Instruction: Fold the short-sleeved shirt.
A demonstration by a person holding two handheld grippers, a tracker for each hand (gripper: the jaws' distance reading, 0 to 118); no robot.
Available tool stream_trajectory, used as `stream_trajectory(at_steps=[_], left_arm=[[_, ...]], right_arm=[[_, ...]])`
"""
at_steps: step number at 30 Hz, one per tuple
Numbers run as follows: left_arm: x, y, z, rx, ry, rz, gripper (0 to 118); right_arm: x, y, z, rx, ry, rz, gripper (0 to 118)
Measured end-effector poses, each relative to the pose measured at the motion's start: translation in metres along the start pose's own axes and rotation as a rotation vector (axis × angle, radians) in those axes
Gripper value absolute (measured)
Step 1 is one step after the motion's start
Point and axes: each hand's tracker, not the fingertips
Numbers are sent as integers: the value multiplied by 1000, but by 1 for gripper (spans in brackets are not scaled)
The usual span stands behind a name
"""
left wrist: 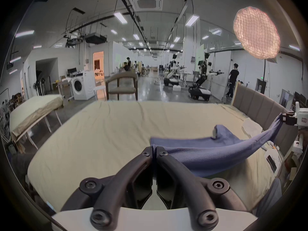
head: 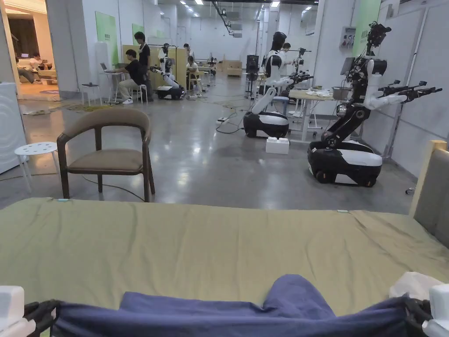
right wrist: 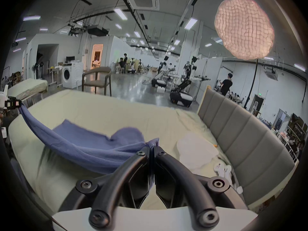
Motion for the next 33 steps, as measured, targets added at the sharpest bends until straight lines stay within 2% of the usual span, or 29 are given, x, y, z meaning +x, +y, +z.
stream_trajectory(at_steps=[8, 10, 12, 15, 20, 24, 25, 26, 29, 30, 32, 33], left_arm=[[-1, -107, 20, -212, 19, 28, 0], [1, -122, 19, -254, 23, 5, 0], [9, -138, 19, -300, 38, -25, 0], [13, -151, 14, -347, 40, -25, 0], [24, -164, 6, -456, 60, -91, 0], [27, -173, -1, -494, 63, -91, 0], [27, -175, -2, -496, 63, -87, 0], [27, -176, -3, -497, 66, -84, 1], [32, -176, 2, -491, 78, -78, 17], [32, -175, 4, -480, 80, -68, 25], [34, -171, 10, -431, 79, -57, 51], [36, -168, 12, -399, 76, -53, 57]], right_arm=[[-17, -90, 21, -209, 26, 9, 2], [-20, -109, 22, -249, 23, -8, 2], [-25, -128, 23, -315, 25, 6, 2], [-30, -153, 17, -389, 19, 29, 2], [-35, -176, 6, -455, 26, -2, 3], [-40, -187, -3, -496, 23, -10, 5], [-41, -188, -3, -502, 22, -14, 8], [-42, -189, -3, -507, 21, -19, 16], [-45, -188, 2, -512, -20, -11, 50], [-44, -186, 5, -497, -29, -13, 56], [-43, -179, 12, -459, -45, -35, 57], [-43, -173, 15, -419, -43, -63, 57]])
